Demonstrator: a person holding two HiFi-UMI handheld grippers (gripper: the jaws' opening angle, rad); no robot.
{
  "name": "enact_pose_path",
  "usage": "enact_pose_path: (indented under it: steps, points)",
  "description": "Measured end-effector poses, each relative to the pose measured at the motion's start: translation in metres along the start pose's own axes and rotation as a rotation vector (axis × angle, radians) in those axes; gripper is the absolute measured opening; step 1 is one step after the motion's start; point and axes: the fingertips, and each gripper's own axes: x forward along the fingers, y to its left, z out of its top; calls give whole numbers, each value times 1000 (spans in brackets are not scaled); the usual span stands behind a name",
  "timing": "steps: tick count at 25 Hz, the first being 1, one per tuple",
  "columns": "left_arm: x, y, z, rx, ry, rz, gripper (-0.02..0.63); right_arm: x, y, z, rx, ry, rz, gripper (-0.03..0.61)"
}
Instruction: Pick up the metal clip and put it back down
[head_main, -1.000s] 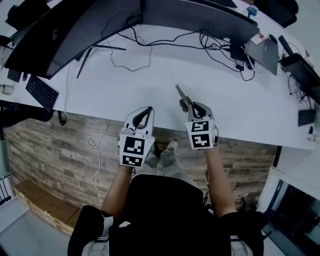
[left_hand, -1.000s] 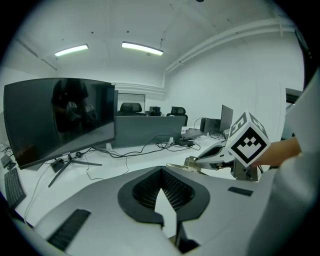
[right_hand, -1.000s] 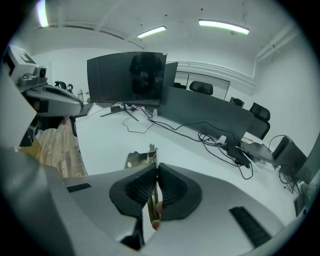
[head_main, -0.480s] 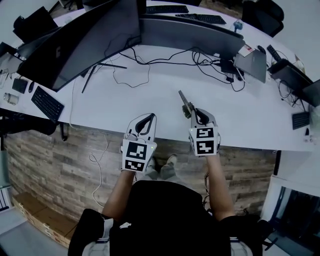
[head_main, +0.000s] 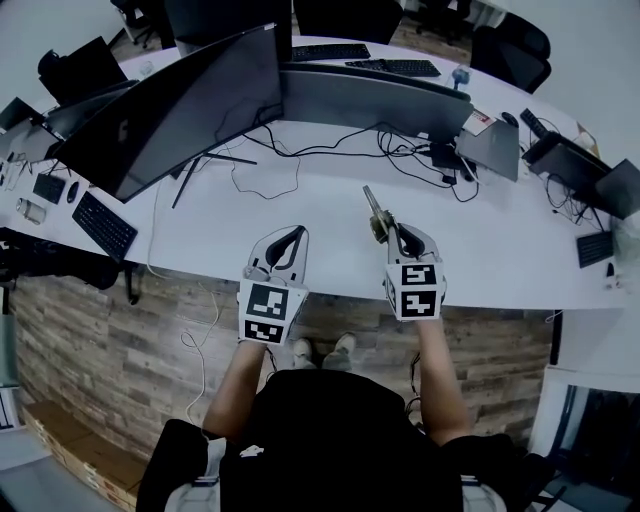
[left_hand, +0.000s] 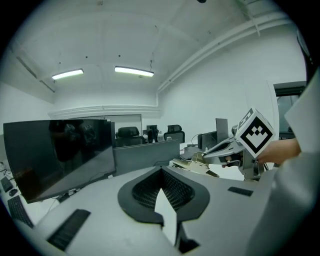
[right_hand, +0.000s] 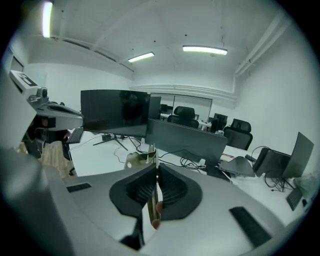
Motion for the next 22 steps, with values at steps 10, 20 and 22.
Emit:
enact_pose_path:
  steps: [10,20,22]
  points:
    - [-9,5,43,63,-71,16,9,-27,-10,32,36,-73,-25,30]
    - [-20,8,77,117,-122,33,9,-53,-23,66,50,-168,-51,31]
    - [-23,11,84,123,-132,43,9,-59,-26,73,54,-183,-56,31]
